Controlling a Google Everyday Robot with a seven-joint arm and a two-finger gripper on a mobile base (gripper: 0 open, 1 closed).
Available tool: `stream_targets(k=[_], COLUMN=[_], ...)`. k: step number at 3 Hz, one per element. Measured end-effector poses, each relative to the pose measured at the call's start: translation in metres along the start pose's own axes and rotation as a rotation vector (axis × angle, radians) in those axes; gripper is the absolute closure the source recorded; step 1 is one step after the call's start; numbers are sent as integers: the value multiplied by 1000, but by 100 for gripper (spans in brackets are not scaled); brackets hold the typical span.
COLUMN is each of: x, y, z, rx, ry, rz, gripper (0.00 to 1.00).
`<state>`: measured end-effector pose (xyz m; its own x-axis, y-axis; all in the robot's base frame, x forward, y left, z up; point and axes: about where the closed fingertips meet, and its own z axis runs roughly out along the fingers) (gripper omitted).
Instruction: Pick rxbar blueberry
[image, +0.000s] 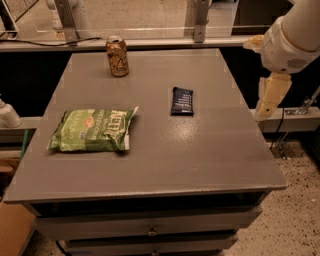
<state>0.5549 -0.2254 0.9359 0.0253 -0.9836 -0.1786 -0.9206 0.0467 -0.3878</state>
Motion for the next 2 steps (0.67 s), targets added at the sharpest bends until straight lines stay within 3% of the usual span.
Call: stream_targets(k=[1, 2], x=[-2, -21], y=[-25, -34], z=[21, 35], rx=[-4, -36], ry=[-28, -73], rz=[-120, -284], gripper=[0, 0])
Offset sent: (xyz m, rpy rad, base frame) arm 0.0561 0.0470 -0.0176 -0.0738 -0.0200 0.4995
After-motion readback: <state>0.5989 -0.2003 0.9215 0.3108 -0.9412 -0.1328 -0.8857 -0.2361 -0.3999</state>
